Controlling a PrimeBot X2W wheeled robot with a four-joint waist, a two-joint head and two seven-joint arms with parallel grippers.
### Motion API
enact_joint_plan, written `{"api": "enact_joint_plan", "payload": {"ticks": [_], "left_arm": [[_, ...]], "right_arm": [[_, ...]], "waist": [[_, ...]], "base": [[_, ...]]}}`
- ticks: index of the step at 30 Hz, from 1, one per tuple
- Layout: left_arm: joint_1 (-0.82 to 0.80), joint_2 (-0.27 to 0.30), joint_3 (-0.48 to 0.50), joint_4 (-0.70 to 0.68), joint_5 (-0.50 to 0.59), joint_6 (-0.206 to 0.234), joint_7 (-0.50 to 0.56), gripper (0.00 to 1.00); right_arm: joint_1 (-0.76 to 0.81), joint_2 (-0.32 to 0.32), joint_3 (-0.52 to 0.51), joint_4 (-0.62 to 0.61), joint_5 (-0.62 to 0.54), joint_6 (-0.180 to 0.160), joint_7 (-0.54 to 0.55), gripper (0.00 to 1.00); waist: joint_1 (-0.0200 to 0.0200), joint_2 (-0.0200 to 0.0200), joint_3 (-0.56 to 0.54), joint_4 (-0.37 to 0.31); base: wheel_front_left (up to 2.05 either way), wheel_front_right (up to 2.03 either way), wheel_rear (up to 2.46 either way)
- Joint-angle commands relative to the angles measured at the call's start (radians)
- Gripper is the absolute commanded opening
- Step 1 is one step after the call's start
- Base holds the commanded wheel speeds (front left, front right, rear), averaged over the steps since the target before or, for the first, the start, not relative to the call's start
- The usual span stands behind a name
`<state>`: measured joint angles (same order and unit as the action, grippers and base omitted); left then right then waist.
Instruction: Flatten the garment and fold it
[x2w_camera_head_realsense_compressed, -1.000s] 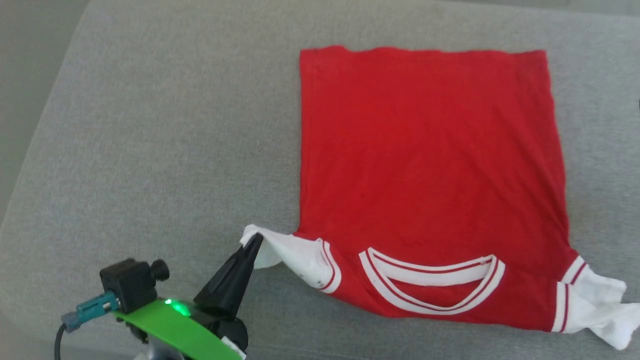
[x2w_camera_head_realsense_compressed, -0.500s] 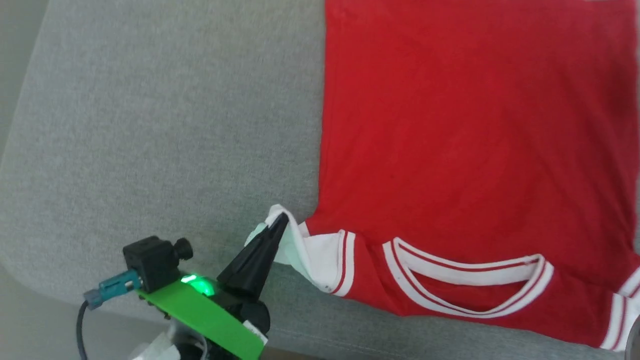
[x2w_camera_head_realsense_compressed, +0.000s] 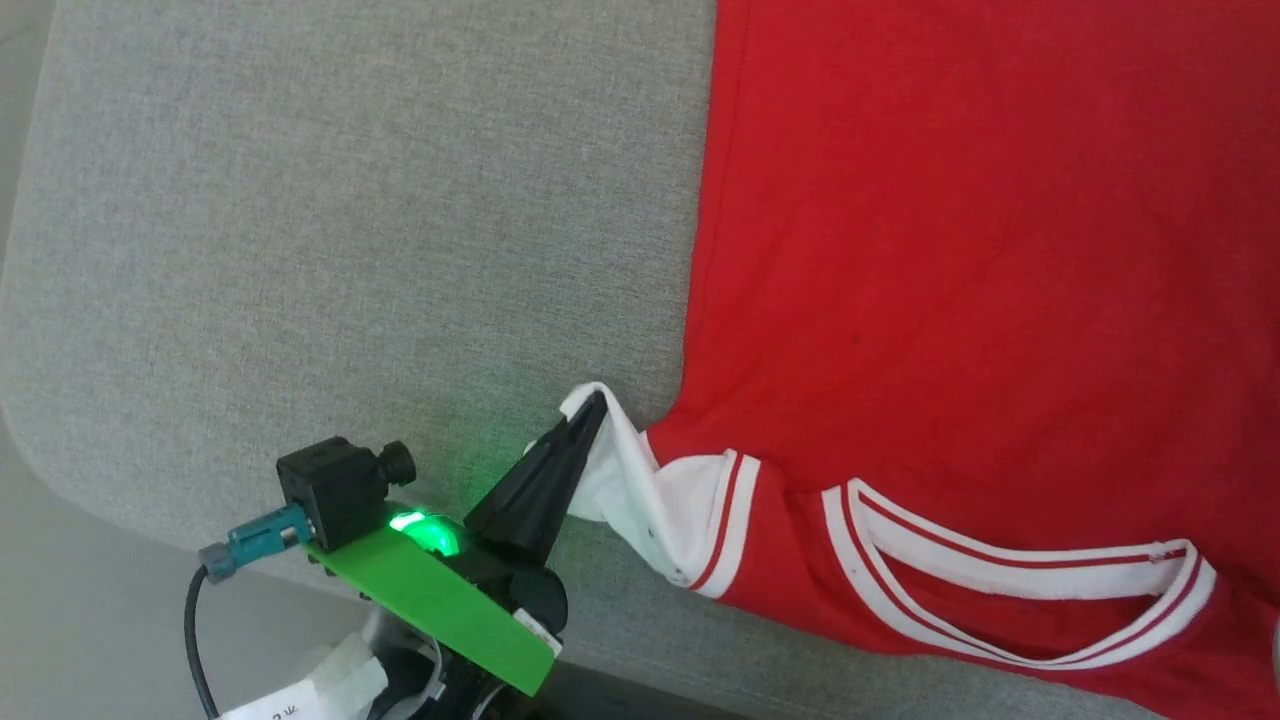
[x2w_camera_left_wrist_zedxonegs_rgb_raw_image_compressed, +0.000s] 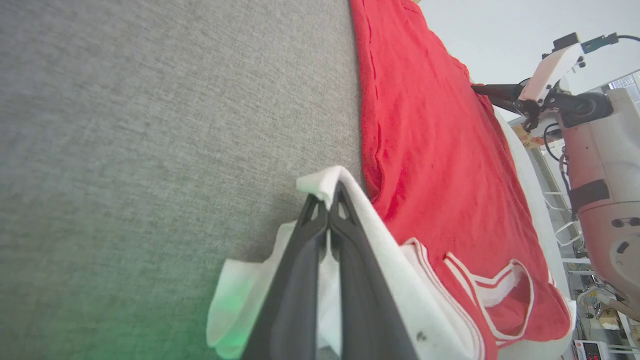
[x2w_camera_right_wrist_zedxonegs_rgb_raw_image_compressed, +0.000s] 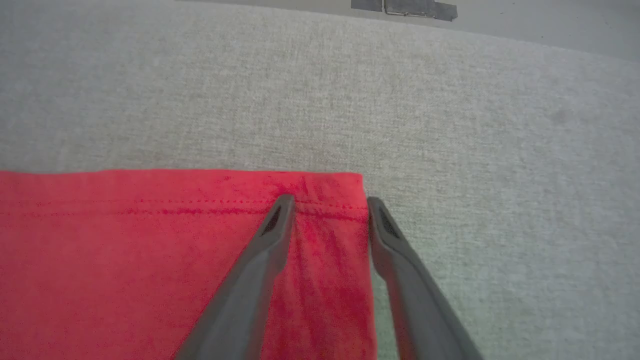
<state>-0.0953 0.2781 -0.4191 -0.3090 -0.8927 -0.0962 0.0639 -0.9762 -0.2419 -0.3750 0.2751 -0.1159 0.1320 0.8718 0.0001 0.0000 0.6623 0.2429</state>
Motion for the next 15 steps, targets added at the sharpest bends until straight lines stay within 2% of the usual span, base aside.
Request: {"api": "enact_joint_plan", "payload": {"ticks": [1,9,15], "left_arm": [[-0.024,-0.005,0.002,0.004,0.003,-0.007,-0.01,0.0],[-0.02,0.015,0.017,0.011,0.008,-0.002,-0.014,0.0],[0.008,0.038,0.032,0.002,0.006,0.018,-0.004,0.0]], "right_arm": [[0.001,0.011,0.001,0.013,-0.006,-0.001,0.015,0.0],[0.008,0.031,-0.007,0.006,0.014,-0.001,-0.05,0.0],[0.079,0.034,-0.031,-0.047,0.104,-0.001,-0.13,0.0]], "waist": [[-0.0001,0.0,0.009,0.004],[-0.0001,0.0,-0.073,-0.052],[-0.0001,0.0,-0.183,-0.119]], "base": [[0.0,0.0,0.0],[0.0,0.0,0.0],[0.0,0.0,0.0]]}}
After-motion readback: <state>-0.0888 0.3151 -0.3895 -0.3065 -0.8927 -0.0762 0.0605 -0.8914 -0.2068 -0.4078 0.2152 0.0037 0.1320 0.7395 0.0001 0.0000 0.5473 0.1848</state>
